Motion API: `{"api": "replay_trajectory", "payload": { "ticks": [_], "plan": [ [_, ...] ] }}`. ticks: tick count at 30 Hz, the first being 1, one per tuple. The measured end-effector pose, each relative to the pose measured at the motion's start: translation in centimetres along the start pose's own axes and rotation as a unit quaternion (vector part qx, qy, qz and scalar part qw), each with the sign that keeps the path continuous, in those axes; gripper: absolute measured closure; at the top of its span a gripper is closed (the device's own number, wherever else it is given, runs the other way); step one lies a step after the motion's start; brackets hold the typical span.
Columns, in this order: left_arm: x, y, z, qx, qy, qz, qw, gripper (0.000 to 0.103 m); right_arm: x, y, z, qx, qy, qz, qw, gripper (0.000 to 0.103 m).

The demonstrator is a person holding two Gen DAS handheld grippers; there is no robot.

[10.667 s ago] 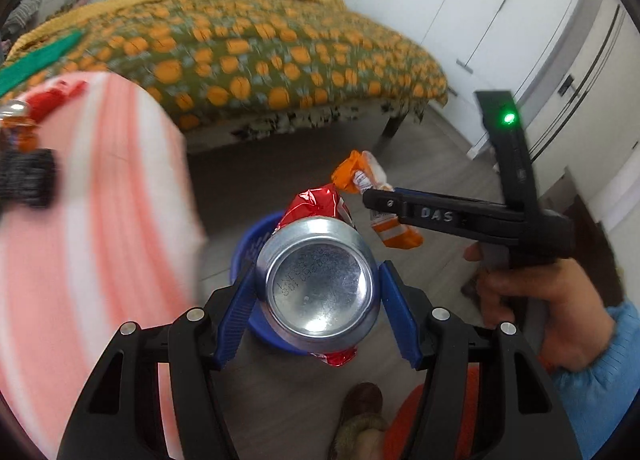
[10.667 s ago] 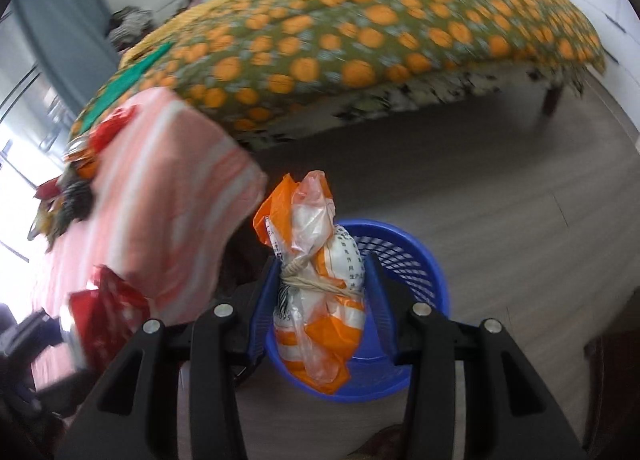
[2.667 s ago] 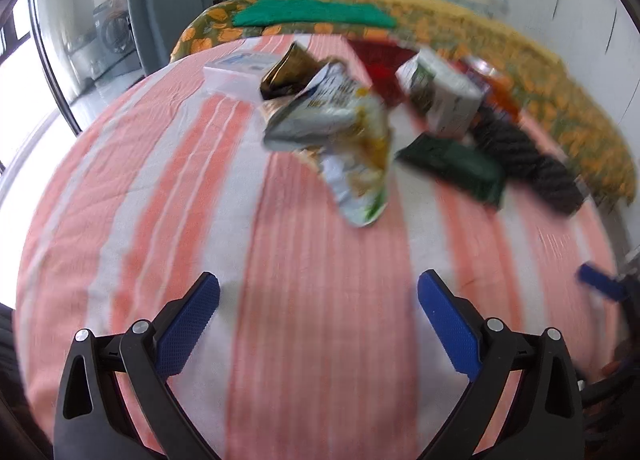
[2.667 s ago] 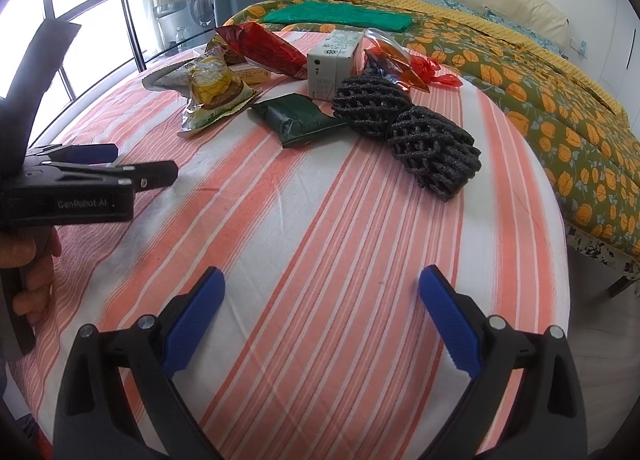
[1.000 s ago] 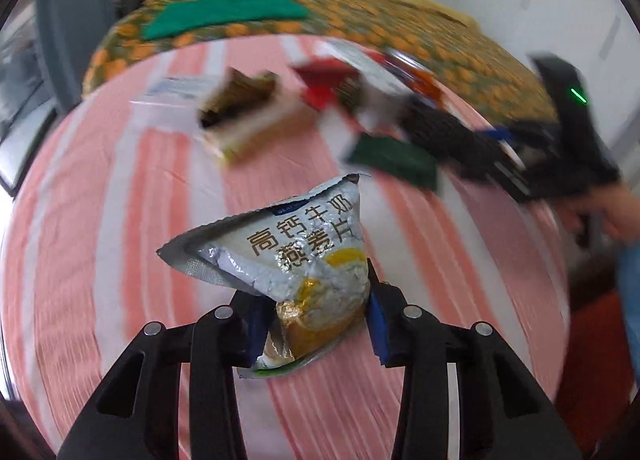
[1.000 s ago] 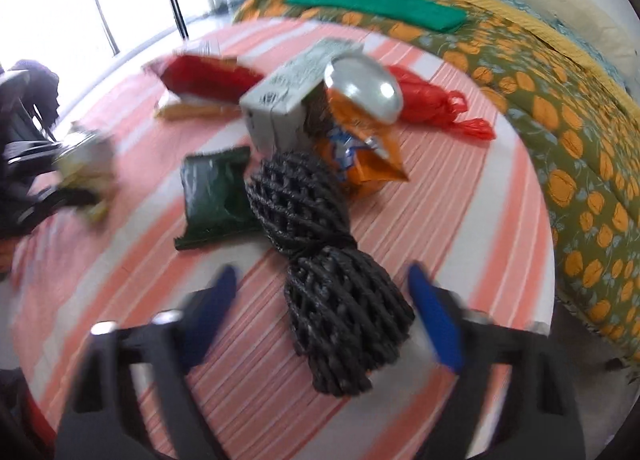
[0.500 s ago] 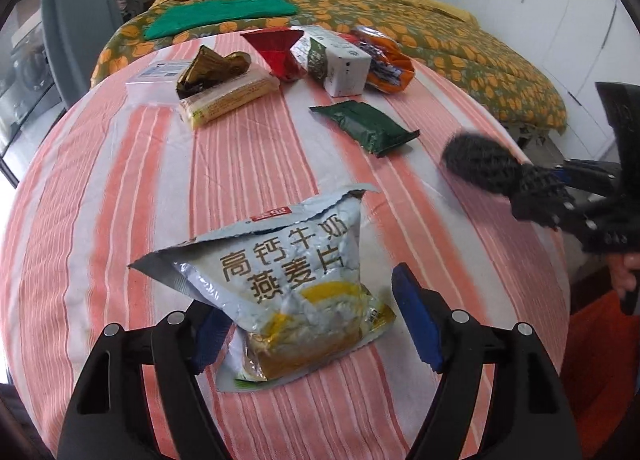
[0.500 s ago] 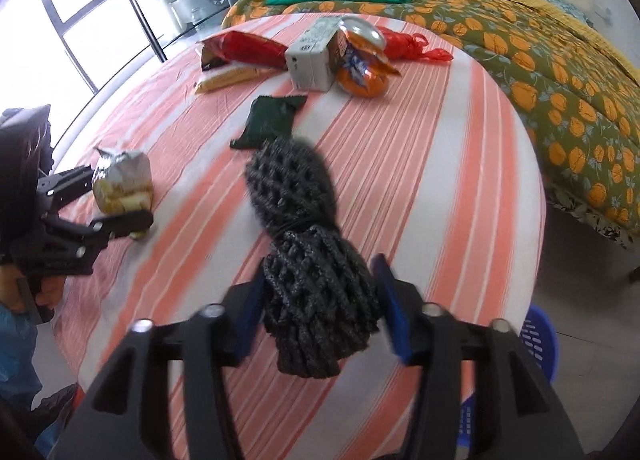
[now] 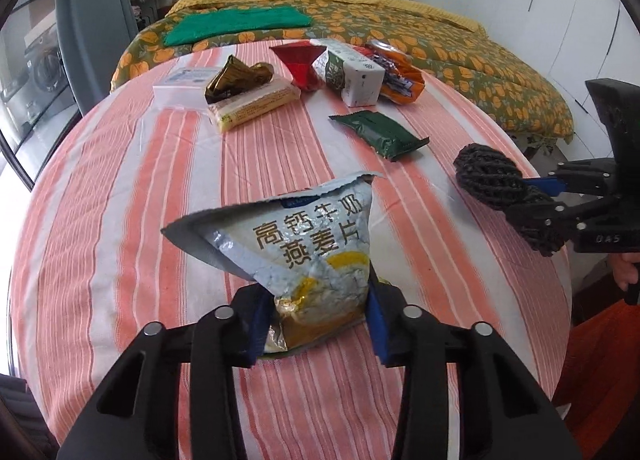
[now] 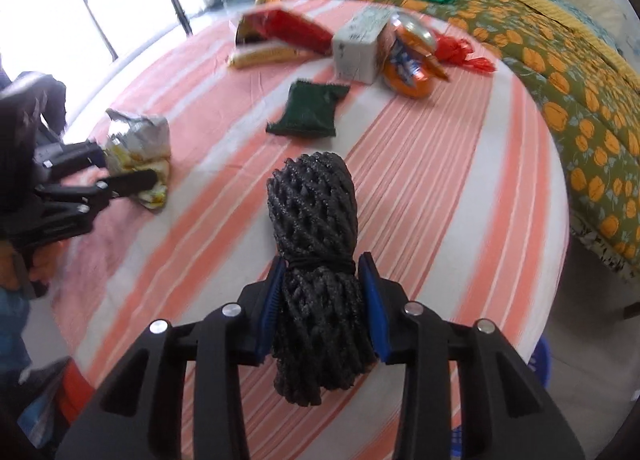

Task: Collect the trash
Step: 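Grasp the silver oat-flake bag with the left tool while the right tool grasps the black mesh net, then carry the bag and mesh net over the blue wastebasket and open both tools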

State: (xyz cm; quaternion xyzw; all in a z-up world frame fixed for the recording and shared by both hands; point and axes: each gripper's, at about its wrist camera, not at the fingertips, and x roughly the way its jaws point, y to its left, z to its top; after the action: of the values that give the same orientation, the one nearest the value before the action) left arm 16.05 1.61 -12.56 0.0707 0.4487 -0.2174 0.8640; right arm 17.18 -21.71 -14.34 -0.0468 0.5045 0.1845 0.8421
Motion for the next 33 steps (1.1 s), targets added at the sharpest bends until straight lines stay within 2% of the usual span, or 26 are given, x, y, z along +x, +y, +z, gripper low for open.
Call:
{"api": "replay_trajectory", "payload": {
  "ticks": [3, 6, 9, 16, 20, 25, 30, 33],
  "plan": [
    [-0.8, -1.3, 0.4, 0.004, -0.015, -0.019, 0.9997, 0.067, -2.0, -1.6, -1.2, 0.040, -0.033, 0.021, 0.998, 0.066],
    [-1.7, -4.5, 1.6, 0.022, -0.030, -0.044, 0.9983, 0.067, -3.7, -3.8, -2.3, 0.078, -0.057, 0.030, 0.995, 0.066],
    [-2.0, -7.8, 2.8, 0.039, -0.037, -0.074, 0.9958, 0.067, -5.8, -7.6, -4.3, 0.129, -0.080, 0.037, 0.988, 0.066],
    [-0.6, -18.2, 5.3, 0.076, -0.032, -0.158, 0.9840, 0.067, -9.0, -15.2, -9.0, 0.198, -0.108, -0.024, 0.974, 0.066],
    [1.6, -24.8, 5.9, 0.097, -0.006, -0.197, 0.9756, 0.067, -9.2, -18.9, -12.2, 0.230, -0.097, -0.080, 0.965, 0.066],
    [5.8, -32.7, 5.3, 0.132, 0.037, -0.221, 0.9657, 0.067, -8.9, -23.2, -16.4, 0.285, -0.086, -0.105, 0.949, 0.066],
    [12.4, -37.7, 3.8, 0.136, 0.094, -0.215, 0.9626, 0.066, -7.7, -26.5, -20.1, 0.328, -0.073, -0.112, 0.935, 0.066],
    [15.6, -38.9, 3.3, 0.131, 0.114, -0.204, 0.9633, 0.066, -6.9, -28.2, -21.5, 0.351, -0.070, -0.108, 0.927, 0.066]
  ]
}}
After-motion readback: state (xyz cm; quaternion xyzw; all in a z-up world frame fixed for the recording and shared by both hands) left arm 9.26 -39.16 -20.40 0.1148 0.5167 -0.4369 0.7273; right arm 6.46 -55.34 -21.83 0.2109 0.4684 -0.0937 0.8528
